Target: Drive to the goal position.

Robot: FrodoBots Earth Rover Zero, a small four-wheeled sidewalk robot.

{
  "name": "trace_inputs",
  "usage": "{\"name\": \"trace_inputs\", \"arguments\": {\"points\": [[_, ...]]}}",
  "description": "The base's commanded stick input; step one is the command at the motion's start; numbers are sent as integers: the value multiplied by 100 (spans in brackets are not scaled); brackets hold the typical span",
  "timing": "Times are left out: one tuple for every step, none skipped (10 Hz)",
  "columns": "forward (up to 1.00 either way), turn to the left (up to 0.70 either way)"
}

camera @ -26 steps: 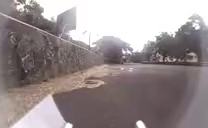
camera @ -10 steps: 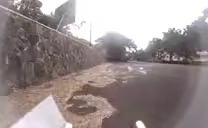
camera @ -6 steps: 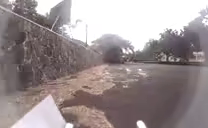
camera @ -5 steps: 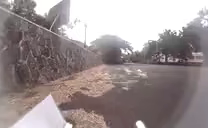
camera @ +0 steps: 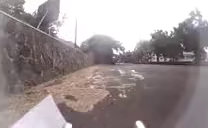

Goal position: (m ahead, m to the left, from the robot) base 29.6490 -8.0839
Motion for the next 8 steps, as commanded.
{"name": "trace_inputs", "arguments": {"points": [[100, -21], [100, 0], [100, 0], [100, 0], [100, 0], [100, 0], [100, 0], [100, 0]]}}
